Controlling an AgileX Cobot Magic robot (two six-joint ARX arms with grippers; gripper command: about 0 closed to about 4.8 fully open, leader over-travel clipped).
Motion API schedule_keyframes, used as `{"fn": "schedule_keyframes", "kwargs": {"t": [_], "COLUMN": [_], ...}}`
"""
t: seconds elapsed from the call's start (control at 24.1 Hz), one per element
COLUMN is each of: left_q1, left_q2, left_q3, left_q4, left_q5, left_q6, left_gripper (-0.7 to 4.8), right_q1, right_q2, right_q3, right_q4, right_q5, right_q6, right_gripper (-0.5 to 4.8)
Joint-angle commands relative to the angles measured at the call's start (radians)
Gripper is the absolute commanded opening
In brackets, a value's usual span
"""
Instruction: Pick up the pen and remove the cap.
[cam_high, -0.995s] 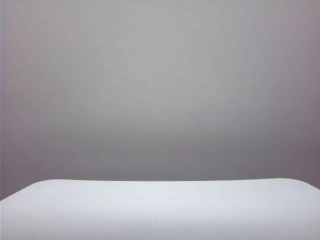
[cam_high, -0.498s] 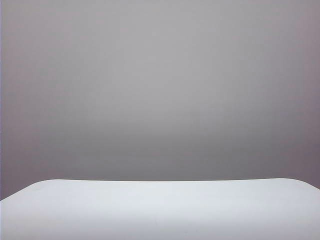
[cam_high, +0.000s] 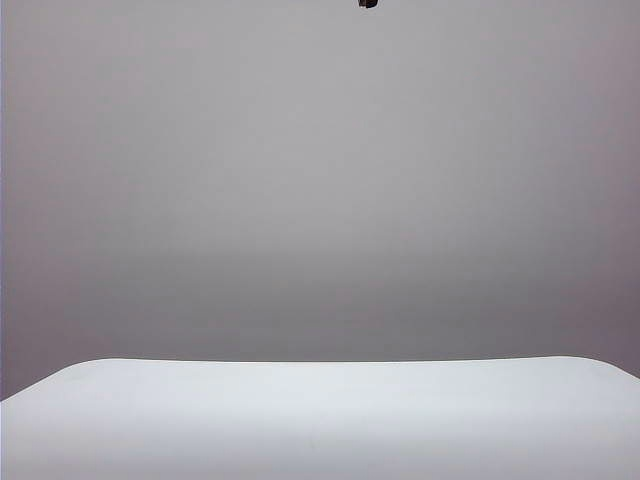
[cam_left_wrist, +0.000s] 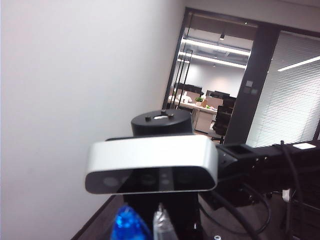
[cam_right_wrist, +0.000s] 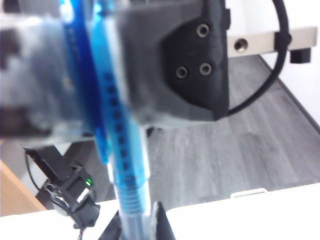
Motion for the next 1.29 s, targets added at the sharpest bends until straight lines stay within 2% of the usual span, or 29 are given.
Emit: {"fn": "schedule_keyframes", "kwargs": {"t": [0.04, 0.21, 0.83, 0.95, 1.08, 1.2, 1.29], "left_q1": [0.002, 0.002, 0.002, 0.031, 0.082, 0.136, 0.185], "left_q2": [-0.013, -0.013, -0.013, -0.014, -0.014, -0.014, -0.014], "left_q3": [0.011, 0.011, 0.011, 0.019, 0.05, 0.085, 0.105], "left_q4": [0.057, 0.052, 0.035, 0.03, -0.038, -0.182, -0.331], "left_q5": [-0.011, -0.015, -0.042, -0.118, -0.127, -0.146, -0.204], "left_q6": [0.038, 0.065, 0.153, 0.218, 0.238, 0.294, 0.345], "left_gripper": [0.48, 0.48, 0.47, 0.47, 0.47, 0.47, 0.48], "right_q1": [0.0, 0.0, -0.001, -0.001, -0.001, -0.01, -0.015], "right_q2": [0.008, 0.016, 0.027, 0.027, 0.027, 0.027, 0.027], "right_q3": [-0.006, -0.007, -0.063, -0.063, -0.064, -0.064, -0.064], "right_q4": [-0.124, -0.189, -0.225, -0.251, -0.289, -0.323, -0.351], "right_q5": [0.049, 0.066, 0.116, 0.12, 0.195, 0.315, 0.433], "right_q6": [-0.056, -0.101, -0.146, -0.157, -0.18, -0.185, -0.184], "right_gripper": [-0.01, -0.01, -0.01, -0.01, -0.01, -0.01, -0.01]}}
